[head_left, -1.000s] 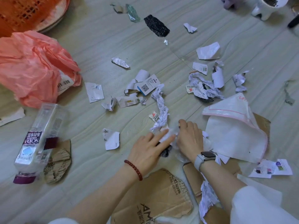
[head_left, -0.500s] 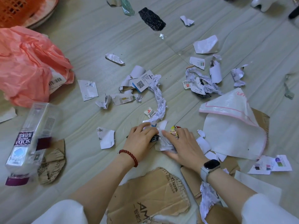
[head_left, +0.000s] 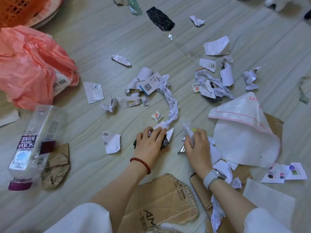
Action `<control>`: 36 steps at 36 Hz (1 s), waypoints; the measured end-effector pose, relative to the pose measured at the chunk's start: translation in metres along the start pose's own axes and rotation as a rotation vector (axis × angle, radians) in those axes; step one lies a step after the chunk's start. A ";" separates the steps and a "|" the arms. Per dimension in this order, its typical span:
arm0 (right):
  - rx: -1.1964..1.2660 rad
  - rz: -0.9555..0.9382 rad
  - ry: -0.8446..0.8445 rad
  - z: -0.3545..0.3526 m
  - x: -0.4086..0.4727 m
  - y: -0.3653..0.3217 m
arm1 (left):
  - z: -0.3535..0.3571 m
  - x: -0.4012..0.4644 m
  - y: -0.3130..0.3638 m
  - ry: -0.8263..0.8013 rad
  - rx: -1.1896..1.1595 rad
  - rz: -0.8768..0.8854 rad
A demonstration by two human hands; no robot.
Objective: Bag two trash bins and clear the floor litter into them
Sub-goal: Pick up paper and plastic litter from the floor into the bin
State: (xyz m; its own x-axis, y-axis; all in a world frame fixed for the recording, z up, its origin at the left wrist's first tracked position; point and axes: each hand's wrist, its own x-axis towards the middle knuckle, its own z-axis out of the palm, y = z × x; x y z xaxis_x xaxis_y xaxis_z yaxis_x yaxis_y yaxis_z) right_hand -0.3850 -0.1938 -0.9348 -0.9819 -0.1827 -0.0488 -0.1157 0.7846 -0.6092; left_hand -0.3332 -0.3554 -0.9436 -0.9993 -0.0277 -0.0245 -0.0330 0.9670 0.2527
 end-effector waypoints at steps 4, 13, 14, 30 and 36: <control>0.072 -0.074 0.020 -0.002 -0.003 -0.006 | 0.003 -0.003 0.004 0.052 -0.081 -0.068; -0.112 -0.302 -0.112 0.003 -0.010 -0.005 | -0.018 0.001 -0.010 -0.070 -0.201 -0.170; -0.150 -0.308 -0.118 0.004 -0.014 -0.006 | -0.019 0.000 -0.010 -0.081 -0.235 -0.202; 0.113 0.031 -0.269 0.003 -0.039 -0.065 | -0.052 -0.056 -0.020 -0.225 -0.311 -0.446; 0.316 0.005 -0.337 -0.016 -0.027 -0.163 | -0.156 -0.056 -0.070 -0.033 -0.401 -0.454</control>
State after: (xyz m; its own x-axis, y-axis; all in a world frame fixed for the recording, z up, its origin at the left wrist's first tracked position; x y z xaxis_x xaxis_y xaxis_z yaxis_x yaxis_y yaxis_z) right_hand -0.3421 -0.3072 -0.8217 -0.8727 -0.4031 -0.2756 -0.0083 0.5765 -0.8170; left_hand -0.2774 -0.4614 -0.8086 -0.8831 -0.4011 -0.2434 -0.4660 0.6894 0.5546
